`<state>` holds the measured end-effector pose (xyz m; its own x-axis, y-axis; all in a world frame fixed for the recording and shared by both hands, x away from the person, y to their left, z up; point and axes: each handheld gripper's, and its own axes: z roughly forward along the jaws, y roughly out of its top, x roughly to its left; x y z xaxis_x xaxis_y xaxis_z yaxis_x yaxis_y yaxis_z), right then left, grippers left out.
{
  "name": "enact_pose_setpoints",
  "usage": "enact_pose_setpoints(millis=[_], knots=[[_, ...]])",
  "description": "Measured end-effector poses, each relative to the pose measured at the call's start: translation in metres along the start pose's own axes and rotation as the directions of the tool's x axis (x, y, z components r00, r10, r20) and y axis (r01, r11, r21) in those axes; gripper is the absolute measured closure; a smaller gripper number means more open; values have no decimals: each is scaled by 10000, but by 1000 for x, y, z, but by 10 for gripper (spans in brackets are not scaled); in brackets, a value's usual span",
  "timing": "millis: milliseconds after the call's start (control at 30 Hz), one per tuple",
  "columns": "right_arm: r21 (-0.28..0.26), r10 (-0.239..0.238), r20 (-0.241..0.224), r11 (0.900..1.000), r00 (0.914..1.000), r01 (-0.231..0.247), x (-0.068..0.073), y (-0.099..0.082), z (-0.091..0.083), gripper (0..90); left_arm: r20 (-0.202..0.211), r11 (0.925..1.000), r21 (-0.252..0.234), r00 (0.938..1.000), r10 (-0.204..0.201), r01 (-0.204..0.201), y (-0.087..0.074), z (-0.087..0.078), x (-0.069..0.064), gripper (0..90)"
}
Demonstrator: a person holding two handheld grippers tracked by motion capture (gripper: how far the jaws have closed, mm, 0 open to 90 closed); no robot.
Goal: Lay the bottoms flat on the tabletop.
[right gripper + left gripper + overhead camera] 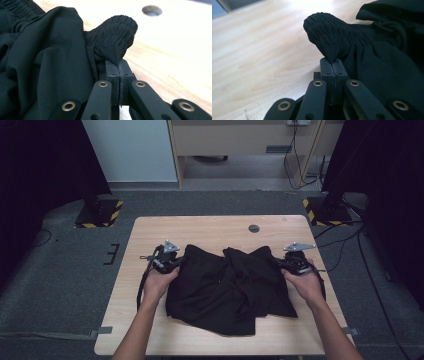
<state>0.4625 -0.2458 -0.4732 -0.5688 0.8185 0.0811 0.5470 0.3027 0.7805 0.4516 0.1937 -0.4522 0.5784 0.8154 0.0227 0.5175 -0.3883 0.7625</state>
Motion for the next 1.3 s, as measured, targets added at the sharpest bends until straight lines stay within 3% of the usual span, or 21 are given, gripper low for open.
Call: enact_pose_setpoints(millis=[233, 267, 533, 633, 1100, 1300], knots=[[-495, -104, 73, 9987, 9999, 108, -1, 13, -16, 894, -225, 9982, -591, 9997, 41, -54, 15, -18, -1, 899], [-722, -55, 129, 9974, 9999, 64, -1, 17, -22, 894, -323, 9964, -833, 9994, 99, -125, 21, -25, -2, 899], [-1264, -330, 219, 9914, 9992, 355, 0, 33, -41, 895, -507, 9899, -1383, 9984, 245, -313, 40, -46, -3, 900], [-1669, -389, 261, 9850, 9989, 427, 2, 43, -55, 895, -751, 9849, -1676, 9967, 320, -443, 47, -58, -2, 900], [-1904, -575, 395, 9796, 9976, 640, 3, 59, -67, 895, -744, 9805, -1951, 9972, 90, -234, 53, -64, 4, 899], [-2043, -587, 487, 9766, 9971, 674, 4, 71, -73, 895, -761, 9774, -2110, 9971, 0, -161, 69, -69, 7, 900]])
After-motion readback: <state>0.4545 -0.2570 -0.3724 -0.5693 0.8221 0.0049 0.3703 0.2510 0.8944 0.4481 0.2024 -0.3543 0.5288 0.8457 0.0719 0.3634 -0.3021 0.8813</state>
